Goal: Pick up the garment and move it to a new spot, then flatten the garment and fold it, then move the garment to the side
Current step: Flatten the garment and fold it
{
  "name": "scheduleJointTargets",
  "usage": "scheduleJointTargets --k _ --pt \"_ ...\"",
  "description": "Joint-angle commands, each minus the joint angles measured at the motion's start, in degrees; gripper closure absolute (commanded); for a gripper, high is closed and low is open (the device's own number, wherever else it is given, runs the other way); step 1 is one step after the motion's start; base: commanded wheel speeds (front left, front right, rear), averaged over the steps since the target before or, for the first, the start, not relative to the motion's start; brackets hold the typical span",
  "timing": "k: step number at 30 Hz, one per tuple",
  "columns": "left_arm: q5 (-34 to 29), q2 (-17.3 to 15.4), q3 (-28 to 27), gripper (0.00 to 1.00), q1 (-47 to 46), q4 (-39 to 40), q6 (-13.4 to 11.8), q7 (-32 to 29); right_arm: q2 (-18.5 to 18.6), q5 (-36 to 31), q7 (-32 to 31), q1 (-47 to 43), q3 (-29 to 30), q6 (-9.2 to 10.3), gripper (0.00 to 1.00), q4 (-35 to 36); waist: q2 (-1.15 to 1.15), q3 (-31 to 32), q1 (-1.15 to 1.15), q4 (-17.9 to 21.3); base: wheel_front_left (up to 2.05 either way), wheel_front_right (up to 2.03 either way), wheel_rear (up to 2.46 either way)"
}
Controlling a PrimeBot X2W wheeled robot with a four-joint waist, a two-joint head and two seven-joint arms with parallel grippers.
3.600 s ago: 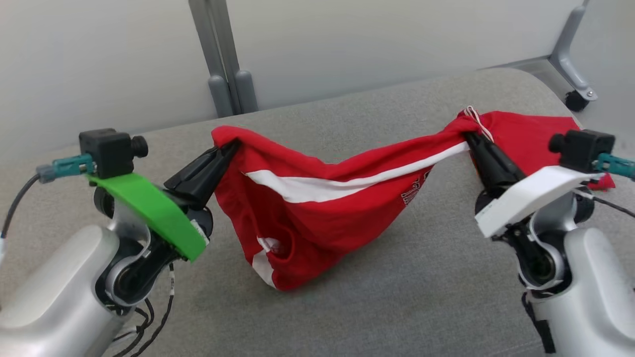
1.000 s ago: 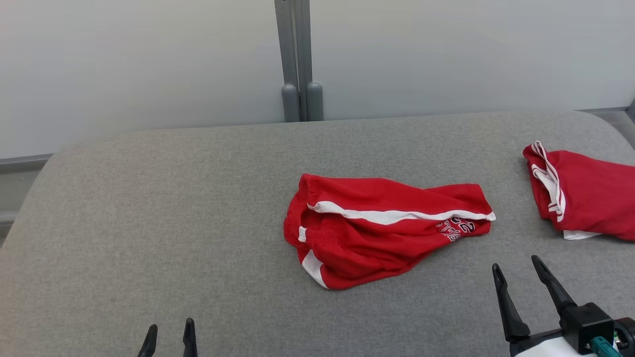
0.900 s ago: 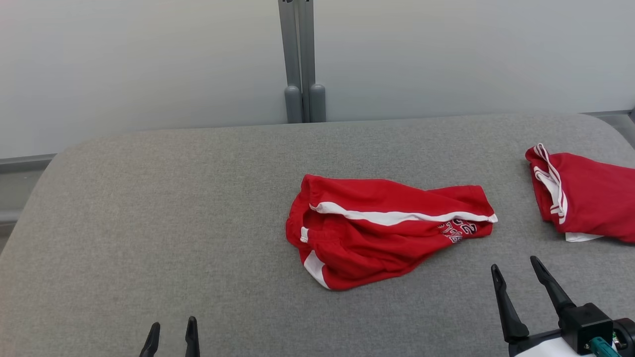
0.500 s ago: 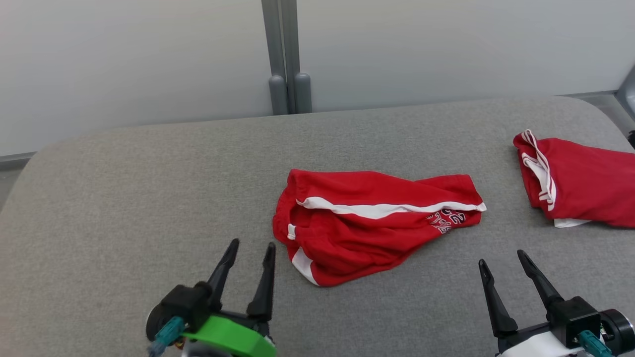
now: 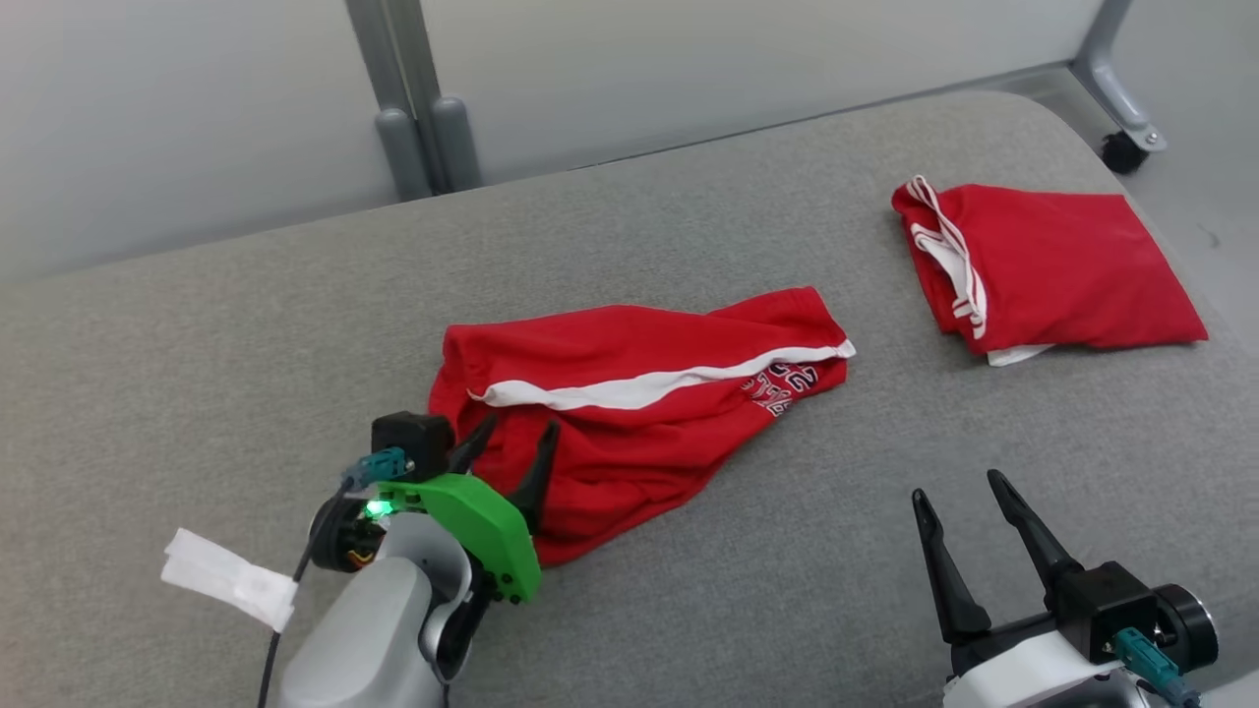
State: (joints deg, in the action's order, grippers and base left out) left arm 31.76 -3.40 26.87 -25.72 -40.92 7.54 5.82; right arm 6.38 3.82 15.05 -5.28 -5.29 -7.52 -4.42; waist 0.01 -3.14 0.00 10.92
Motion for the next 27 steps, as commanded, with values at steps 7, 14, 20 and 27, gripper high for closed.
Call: scheduleJointTargets --k 7,14,20,27 --pt "2.9 -1.9 -1.9 0.00 -6.5 -10.9 -0.3 -4.3 -0.4 0.5 0.1 1.9 0.3 0.08 0.00 -0.3 -0.01 -4.3 0.00 4.5 0.00 0.00 0.00" --pt "2.7 -2.6 -0.9 0.00 -11.2 -15.4 -0.1 -2.4 -0.6 0.8 0.1 3.4 -0.1 0.08 0.00 -0.4 -0.01 -6.2 0.00 4.4 0.00 0.00 0.00" --pt "3.2 -2.0 1.2 0.00 -14.2 -17.0 -0.1 0.1 -0.7 1.0 0.1 4.3 -0.4 0.08 0.00 -0.9 -0.01 -7.2 0.00 4.5 0.00 0.00 0.00" --pt "6.2 -1.5 4.3 0.00 -16.1 -16.4 -0.1 1.5 -0.9 1.1 0.1 4.5 -0.4 0.08 0.00 -1.3 -0.01 -7.7 0.00 4.6 0.00 0.00 0.00"
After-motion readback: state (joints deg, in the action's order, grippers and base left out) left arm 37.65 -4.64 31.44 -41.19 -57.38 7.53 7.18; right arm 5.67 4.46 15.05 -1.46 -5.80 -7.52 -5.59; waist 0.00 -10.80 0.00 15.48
